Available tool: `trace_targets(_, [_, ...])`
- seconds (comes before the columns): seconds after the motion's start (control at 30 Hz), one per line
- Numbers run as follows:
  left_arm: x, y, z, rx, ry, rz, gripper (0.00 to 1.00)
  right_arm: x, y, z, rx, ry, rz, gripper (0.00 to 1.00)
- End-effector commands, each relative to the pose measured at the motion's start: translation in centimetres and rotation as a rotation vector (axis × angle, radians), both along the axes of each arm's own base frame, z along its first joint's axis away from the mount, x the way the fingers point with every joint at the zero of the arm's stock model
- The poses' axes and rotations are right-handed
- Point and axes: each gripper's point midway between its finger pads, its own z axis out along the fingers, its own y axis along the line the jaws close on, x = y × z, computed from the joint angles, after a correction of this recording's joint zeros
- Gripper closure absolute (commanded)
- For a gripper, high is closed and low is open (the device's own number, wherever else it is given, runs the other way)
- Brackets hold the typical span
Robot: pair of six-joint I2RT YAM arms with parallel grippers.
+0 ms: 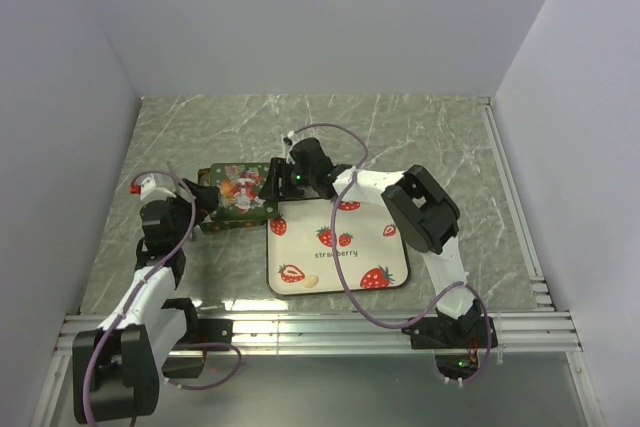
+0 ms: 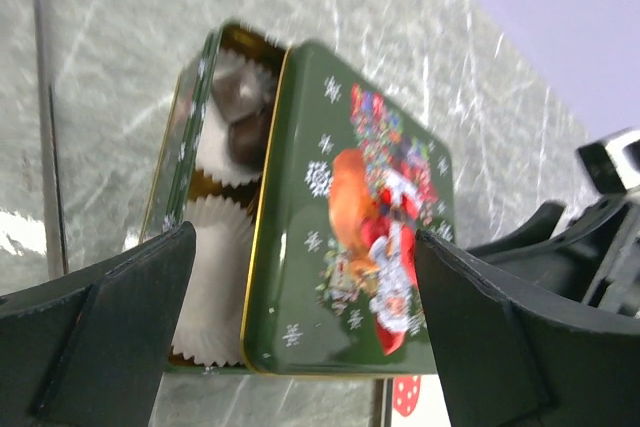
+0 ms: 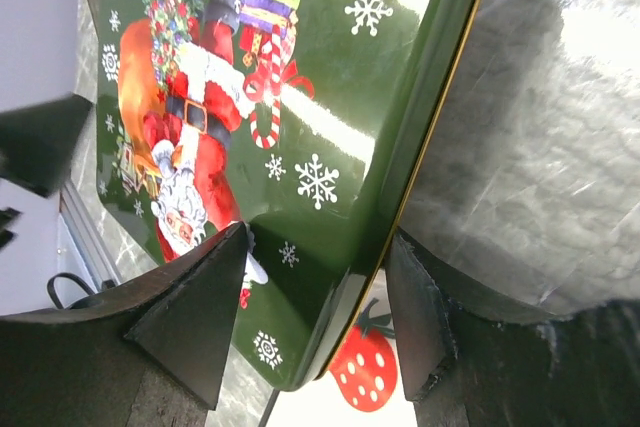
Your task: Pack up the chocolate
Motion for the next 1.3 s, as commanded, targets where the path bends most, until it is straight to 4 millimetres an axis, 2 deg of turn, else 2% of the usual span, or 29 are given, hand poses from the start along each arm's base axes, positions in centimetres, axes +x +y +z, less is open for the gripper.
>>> trace_targets(0.0, [0.2, 1.3, 1.7, 0.035, -0.067, 0.061, 0.03, 0.8, 0.7, 2.2, 0.011, -0.062, 0.002, 0.36])
trace_targets(0.17, [0.3, 2.4, 2.3, 0.048, -0.075, 0.123, 0.03, 0.7, 1.0, 2.5, 0.011, -0.072, 0.007, 0.36])
trace_targets(0.3, [1.1, 1.9, 1.6, 0.037, -0.032, 0.095, 0.03, 0.6, 1.5, 3.0, 0.014, -0.079, 0.016, 0.36])
trace_targets(0.4, [1.7, 1.6, 0.3, 0.020, 0.016, 0.071, 0.03, 0.7, 1.9, 3.0, 0.014, -0.078, 0.025, 0.36])
trace_targets(0.53, [2.4, 1.0, -0.1, 0.003, 0.018, 0.041, 0.03, 0.4, 2.4, 3.3, 0.015, -0.084, 0.034, 0.36])
trace_targets(0.87, [2.3, 1.0, 0.3, 0.006, 0.000, 0.041, 0.02, 0.4, 3.6, 3.2, -0.002, -0.092, 0.058, 0.36])
trace_targets(1.27, [2.4, 0.8, -0.6, 0.002, 0.043, 0.024, 0.05, 0.3, 4.4, 3.1, -0.014, -0.096, 0.070, 0.36])
